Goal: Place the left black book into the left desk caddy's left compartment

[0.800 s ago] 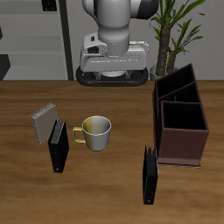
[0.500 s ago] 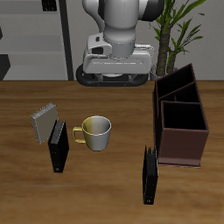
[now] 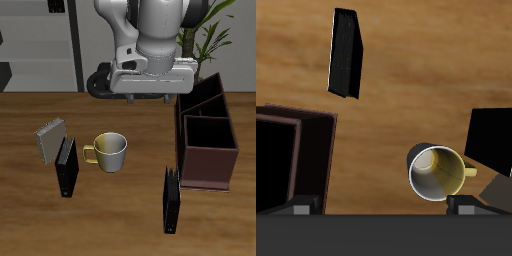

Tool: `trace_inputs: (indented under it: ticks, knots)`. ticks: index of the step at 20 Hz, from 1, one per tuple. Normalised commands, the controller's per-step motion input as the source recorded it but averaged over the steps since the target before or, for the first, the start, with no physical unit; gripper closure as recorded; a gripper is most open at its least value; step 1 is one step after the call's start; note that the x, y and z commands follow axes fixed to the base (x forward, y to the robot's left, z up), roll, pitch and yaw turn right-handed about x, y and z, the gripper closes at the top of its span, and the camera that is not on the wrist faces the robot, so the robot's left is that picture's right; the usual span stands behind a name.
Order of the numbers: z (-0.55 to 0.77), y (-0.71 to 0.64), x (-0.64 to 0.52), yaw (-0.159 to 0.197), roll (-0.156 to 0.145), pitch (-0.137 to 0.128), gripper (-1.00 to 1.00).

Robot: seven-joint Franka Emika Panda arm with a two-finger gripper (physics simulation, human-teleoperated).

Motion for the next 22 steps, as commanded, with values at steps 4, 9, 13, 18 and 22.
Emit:
trace_inputs:
  ticks: [4, 9, 13, 18, 22]
  knots:
    - [0.07, 0.45, 0.52, -0.017, 0.01, 0.0, -1.0]
    - [0.06, 0.42, 0.36, -0.005, 0.022, -0.008, -1.0]
    - [0.07, 0.28, 0.41, -0.023, -0.011, -0.013, -1.0]
    - [0.0, 0.16, 0.32, -0.017, -0.014, -0.014, -1.0]
    - [-0.1, -0.11, 0.14, 0.026, -0.043, -0.008, -1.0]
